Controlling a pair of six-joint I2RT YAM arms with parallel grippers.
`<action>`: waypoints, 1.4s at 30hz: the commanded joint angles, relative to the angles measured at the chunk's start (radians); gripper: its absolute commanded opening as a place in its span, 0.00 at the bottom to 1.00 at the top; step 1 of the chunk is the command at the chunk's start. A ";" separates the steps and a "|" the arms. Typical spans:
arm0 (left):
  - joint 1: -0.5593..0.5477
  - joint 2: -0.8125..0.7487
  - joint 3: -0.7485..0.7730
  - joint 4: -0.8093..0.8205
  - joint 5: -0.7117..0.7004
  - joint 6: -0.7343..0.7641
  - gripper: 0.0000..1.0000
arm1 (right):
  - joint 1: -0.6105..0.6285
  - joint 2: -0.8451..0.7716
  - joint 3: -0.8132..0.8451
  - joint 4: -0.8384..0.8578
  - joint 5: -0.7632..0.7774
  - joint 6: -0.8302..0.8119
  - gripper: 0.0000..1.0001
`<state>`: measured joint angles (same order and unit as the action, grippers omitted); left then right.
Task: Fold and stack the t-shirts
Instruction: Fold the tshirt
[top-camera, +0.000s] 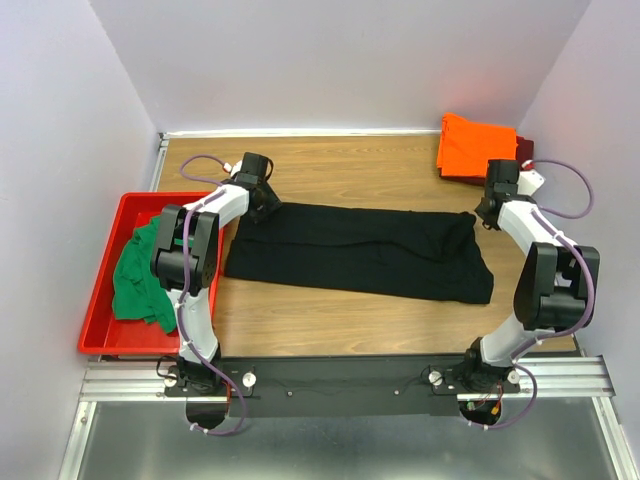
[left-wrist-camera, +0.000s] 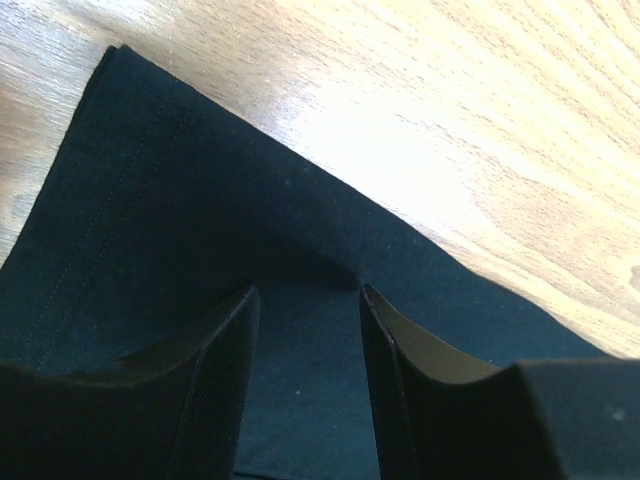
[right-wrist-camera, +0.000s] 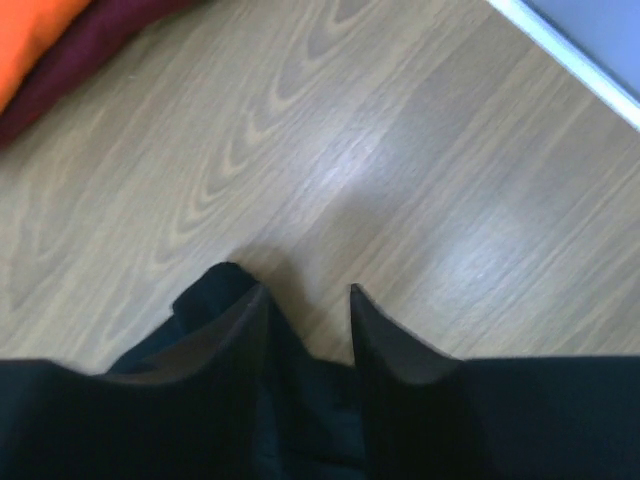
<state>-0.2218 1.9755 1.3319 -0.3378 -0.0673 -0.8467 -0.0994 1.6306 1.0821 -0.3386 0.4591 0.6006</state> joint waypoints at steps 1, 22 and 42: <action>0.016 0.036 -0.037 -0.056 -0.029 0.018 0.54 | -0.013 0.002 0.001 0.000 -0.008 0.011 0.48; 0.016 0.032 -0.016 -0.058 -0.029 0.029 0.53 | 0.017 0.120 0.102 0.069 -0.192 -0.127 0.51; 0.016 0.039 -0.022 -0.056 -0.037 0.028 0.53 | 0.017 0.151 0.056 0.050 -0.194 -0.079 0.19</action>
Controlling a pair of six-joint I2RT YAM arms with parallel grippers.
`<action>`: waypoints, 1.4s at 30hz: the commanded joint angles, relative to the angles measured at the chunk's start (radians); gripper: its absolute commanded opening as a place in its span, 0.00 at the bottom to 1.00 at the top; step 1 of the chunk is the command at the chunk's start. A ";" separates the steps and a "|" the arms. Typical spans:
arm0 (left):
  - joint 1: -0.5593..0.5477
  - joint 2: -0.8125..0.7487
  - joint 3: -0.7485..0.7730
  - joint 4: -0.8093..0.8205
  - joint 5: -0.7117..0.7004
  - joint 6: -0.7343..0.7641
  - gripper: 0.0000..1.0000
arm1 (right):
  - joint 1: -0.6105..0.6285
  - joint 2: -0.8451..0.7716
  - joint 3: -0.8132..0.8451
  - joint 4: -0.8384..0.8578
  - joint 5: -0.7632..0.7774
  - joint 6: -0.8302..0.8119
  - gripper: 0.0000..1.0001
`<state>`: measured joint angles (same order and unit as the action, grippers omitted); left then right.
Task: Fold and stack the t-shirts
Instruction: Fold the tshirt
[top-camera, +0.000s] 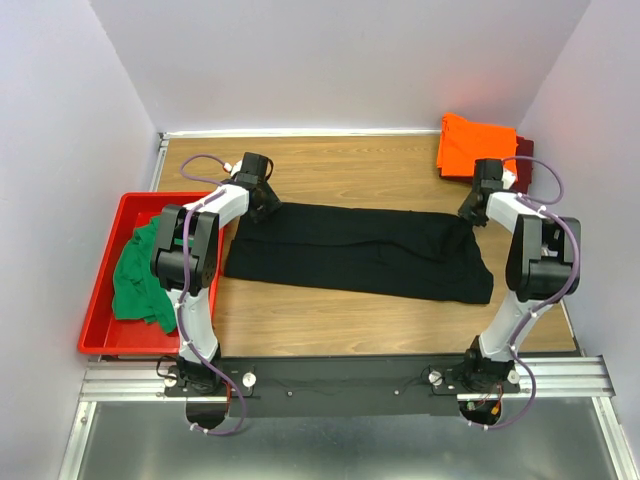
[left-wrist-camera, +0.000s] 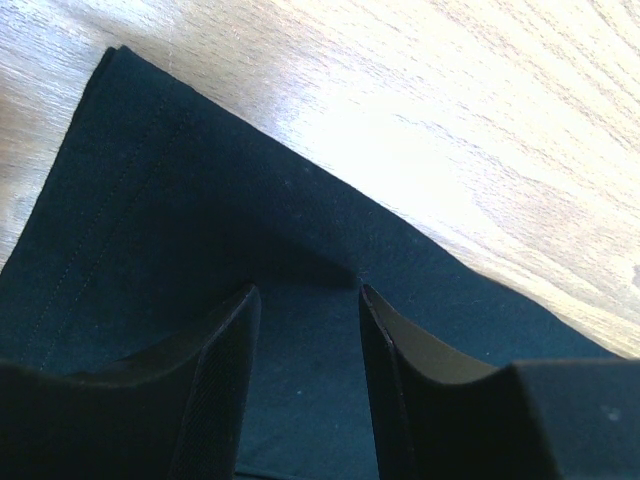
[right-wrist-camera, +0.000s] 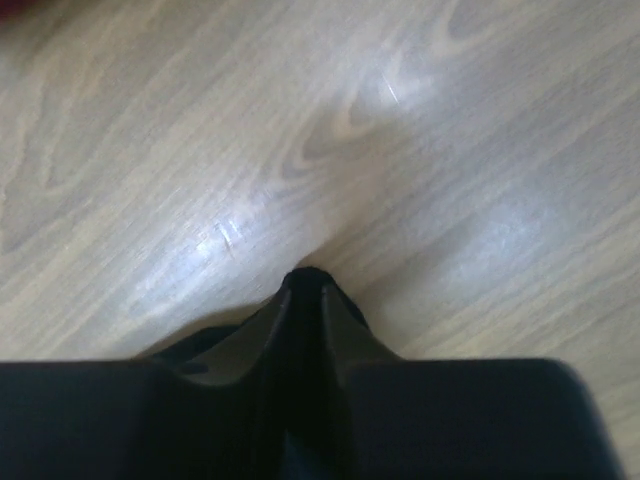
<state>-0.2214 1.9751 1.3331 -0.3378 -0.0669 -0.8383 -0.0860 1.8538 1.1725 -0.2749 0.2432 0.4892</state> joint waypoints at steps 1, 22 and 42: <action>0.016 0.041 -0.022 -0.056 -0.036 0.018 0.53 | 0.003 -0.090 -0.039 -0.018 0.025 0.038 0.11; 0.016 0.038 -0.041 -0.050 -0.033 0.011 0.53 | 0.000 -0.243 -0.048 -0.081 0.277 0.111 0.49; 0.017 0.039 -0.032 -0.055 -0.042 0.021 0.53 | -0.064 -0.099 0.029 0.043 -0.005 0.114 0.59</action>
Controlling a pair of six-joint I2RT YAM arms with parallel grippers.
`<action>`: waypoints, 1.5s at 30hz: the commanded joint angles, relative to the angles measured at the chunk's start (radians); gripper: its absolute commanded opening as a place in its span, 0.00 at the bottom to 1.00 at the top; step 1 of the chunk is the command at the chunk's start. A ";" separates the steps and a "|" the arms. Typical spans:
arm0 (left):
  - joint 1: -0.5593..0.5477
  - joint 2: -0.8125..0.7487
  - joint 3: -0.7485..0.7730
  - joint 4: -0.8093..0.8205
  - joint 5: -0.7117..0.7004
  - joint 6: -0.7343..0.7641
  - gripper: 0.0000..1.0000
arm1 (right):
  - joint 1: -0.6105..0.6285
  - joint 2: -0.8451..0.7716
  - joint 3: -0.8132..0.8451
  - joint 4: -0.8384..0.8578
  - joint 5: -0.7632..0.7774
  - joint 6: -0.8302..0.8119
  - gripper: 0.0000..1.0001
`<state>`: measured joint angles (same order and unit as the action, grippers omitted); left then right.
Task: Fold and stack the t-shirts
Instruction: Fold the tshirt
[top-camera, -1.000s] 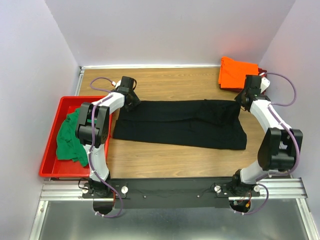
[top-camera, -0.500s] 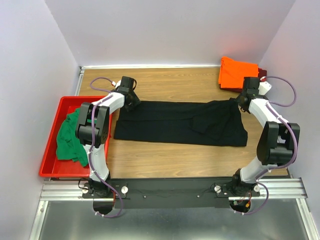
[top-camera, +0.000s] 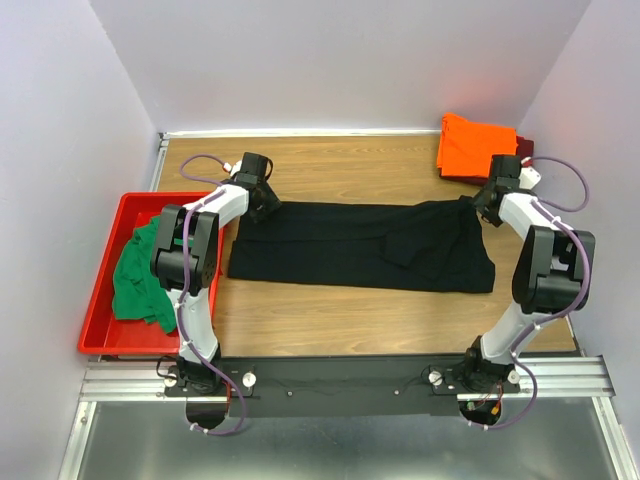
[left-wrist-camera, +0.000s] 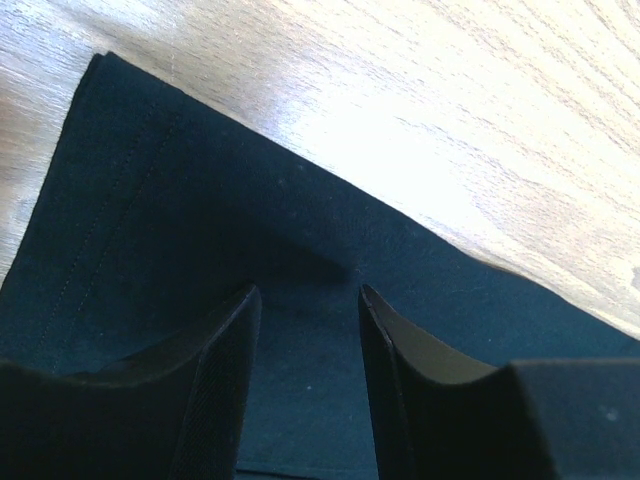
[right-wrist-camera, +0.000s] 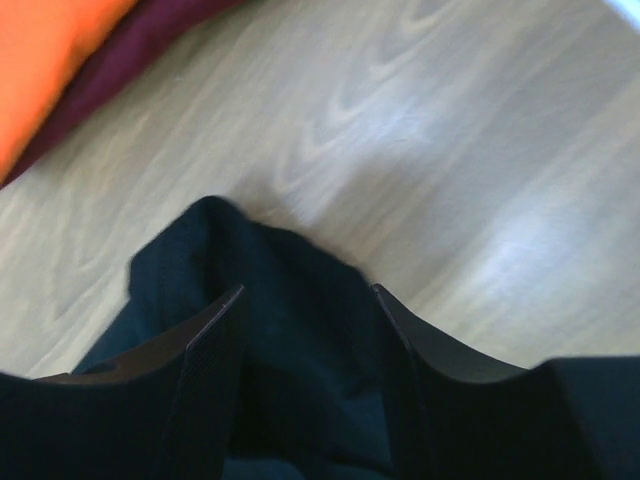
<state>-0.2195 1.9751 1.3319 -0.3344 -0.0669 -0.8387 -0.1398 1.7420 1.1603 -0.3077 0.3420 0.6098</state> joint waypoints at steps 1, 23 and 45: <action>0.017 0.039 -0.030 -0.058 -0.043 0.020 0.52 | -0.009 0.014 0.051 0.085 -0.116 -0.013 0.59; 0.040 0.041 -0.033 -0.075 -0.059 0.018 0.52 | -0.007 0.266 0.220 0.091 -0.298 -0.101 0.54; 0.069 0.037 -0.054 -0.078 -0.067 0.013 0.52 | -0.017 0.280 0.151 0.042 -0.299 -0.025 0.56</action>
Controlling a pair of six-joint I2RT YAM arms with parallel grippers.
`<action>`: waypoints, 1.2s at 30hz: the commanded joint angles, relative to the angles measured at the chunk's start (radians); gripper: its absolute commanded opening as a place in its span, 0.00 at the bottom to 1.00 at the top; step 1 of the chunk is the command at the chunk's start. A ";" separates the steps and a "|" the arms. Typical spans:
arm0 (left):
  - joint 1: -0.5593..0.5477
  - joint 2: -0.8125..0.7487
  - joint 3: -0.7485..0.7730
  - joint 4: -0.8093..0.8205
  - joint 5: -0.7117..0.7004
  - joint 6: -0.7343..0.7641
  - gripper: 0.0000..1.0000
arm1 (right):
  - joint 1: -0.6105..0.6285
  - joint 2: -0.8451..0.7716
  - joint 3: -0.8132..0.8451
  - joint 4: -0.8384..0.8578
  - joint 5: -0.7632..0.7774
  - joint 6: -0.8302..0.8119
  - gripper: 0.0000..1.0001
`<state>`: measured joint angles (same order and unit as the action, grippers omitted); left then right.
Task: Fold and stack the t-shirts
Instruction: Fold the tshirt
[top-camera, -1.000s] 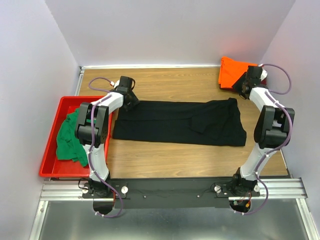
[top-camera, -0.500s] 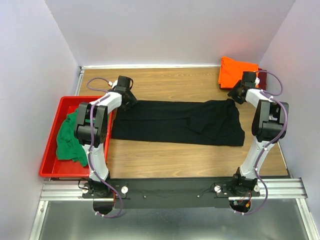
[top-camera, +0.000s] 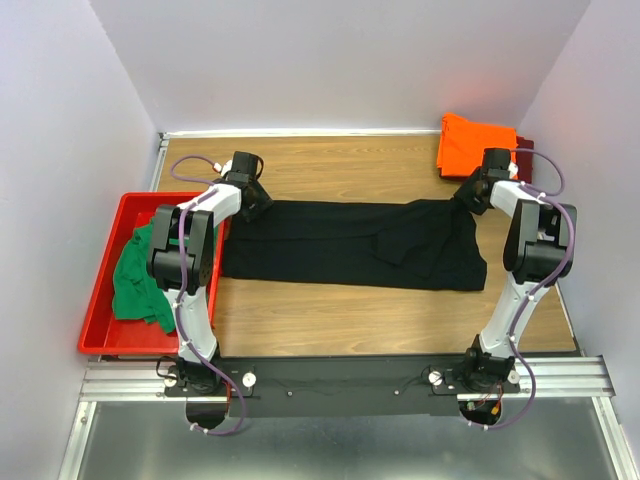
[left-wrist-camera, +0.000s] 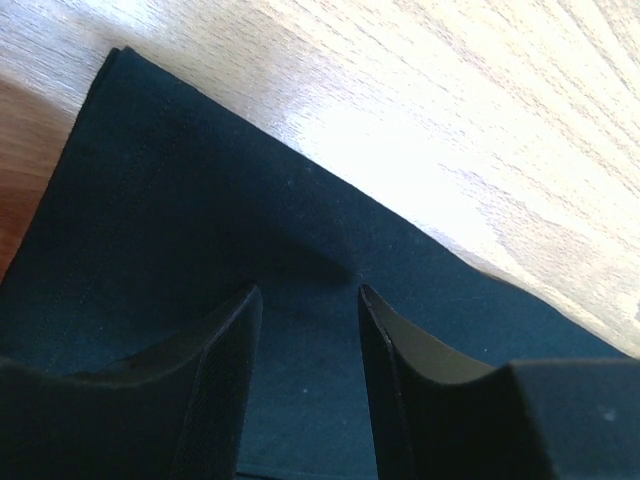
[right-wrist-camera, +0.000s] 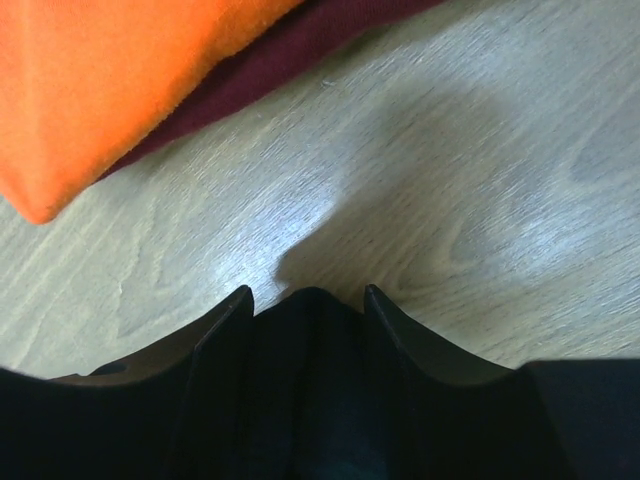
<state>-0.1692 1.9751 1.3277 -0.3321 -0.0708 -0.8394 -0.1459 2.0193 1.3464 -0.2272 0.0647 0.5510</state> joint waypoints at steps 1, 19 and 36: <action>0.019 0.037 -0.050 -0.081 -0.063 0.014 0.52 | -0.011 0.005 -0.035 -0.040 -0.019 0.036 0.56; 0.022 0.036 -0.062 -0.077 -0.075 0.011 0.52 | -0.041 -0.223 -0.099 -0.052 0.260 0.073 0.02; 0.022 0.034 -0.061 -0.073 -0.066 0.016 0.52 | -0.049 -0.229 -0.119 -0.050 0.198 0.075 0.46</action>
<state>-0.1638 1.9713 1.3163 -0.3145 -0.0731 -0.8429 -0.1909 1.8214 1.2560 -0.2813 0.3019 0.6102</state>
